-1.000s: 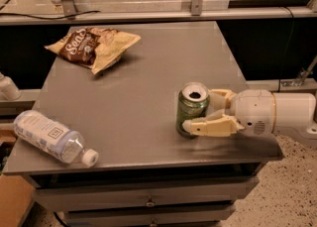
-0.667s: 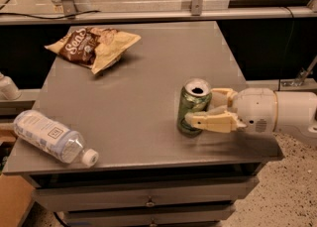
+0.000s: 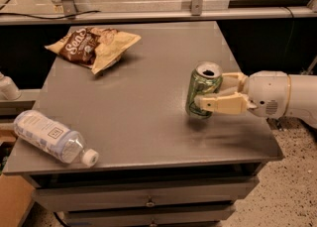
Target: Move green can near brown chip bag
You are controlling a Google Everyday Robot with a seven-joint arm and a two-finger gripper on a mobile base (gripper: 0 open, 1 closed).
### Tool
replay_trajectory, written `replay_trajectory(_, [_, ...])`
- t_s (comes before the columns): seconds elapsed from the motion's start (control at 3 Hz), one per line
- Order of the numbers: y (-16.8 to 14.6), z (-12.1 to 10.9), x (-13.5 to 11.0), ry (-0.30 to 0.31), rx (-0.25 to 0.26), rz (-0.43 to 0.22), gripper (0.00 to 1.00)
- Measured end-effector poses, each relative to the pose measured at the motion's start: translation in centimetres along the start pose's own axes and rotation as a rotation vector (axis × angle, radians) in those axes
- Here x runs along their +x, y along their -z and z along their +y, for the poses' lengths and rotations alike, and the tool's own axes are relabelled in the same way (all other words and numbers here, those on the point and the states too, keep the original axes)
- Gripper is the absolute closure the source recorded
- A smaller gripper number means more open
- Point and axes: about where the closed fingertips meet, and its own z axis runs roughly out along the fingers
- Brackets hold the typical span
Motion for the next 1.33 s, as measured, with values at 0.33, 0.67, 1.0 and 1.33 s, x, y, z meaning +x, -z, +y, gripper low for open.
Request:
replay_trajectory(0.33, [-1.0,-0.3,-0.2,0.011,-0.009,-0.014,1.00])
replay_trajectory(0.67, [-4.2,-2.0,-0.2,0.040,-0.023,-0.028,1.00])
replay_trajectory(1.0, [-7.9,-4.5,-0.5,0.076,-0.030,-0.022,1.00])
replay_trajectory(1.33, [-11.3,-8.0,-1.6,0.105,-0.021,-0.021,1.00])
